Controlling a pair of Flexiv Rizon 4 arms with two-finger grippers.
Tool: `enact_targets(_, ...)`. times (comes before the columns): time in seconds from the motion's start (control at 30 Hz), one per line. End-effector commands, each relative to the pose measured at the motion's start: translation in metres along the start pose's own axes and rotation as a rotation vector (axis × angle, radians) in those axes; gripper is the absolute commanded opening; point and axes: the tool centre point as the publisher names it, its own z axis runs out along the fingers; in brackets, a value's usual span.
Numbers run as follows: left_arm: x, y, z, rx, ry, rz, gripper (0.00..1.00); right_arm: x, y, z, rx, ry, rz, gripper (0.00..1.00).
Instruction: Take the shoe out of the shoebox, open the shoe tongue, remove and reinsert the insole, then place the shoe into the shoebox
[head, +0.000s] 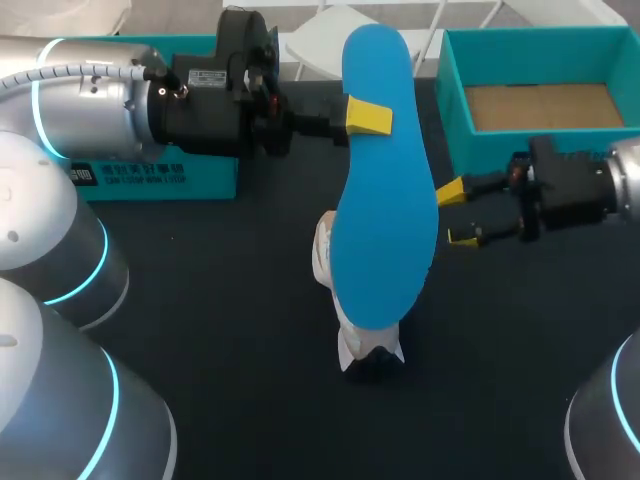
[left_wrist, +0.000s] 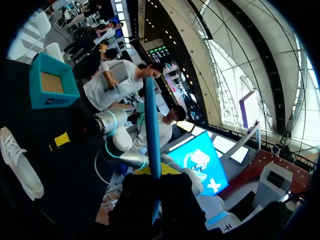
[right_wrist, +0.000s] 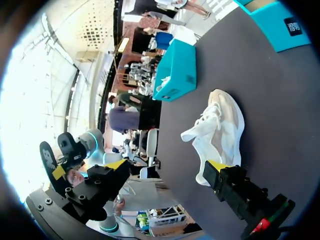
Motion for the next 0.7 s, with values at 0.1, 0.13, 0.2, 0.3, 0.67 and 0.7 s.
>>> enact_targets(0.1, -0.001, 0.001, 0.0, 0.001, 0.0, 0.001, 0.0, 0.012, 0.003, -0.004, 0.012, -0.026, 0.008, 1.0)
enact_targets(0.13, -0.001, 0.001, 0.0, 0.001, 0.0, 0.001, 0.0, 0.014, 0.004, -0.005, -0.005, -0.002, 0.0, 1.0)
enact_targets(0.2, -0.001, 0.001, 0.0, 0.001, 0.0, 0.001, 0.0, 0.014, 0.004, -0.005, -0.005, -0.002, 0.0, 1.0)
enact_targets(0.3, -0.001, 0.001, 0.0, 0.001, 0.0, 0.001, 0.0, 0.014, 0.004, -0.005, -0.005, -0.002, 0.0, 1.0)
enact_targets(0.67, -0.016, 0.005, -0.008, -0.03, -0.039, 0.172, 0.0, 0.014, 0.004, -0.005, -0.005, -0.002, 0.0, 1.0)
enact_targets(0.7, -0.019, 0.006, -0.01, -0.026, -0.051, 0.214, 0.0, 0.014, 0.004, -0.005, -0.005, -0.002, 0.0, 1.0)
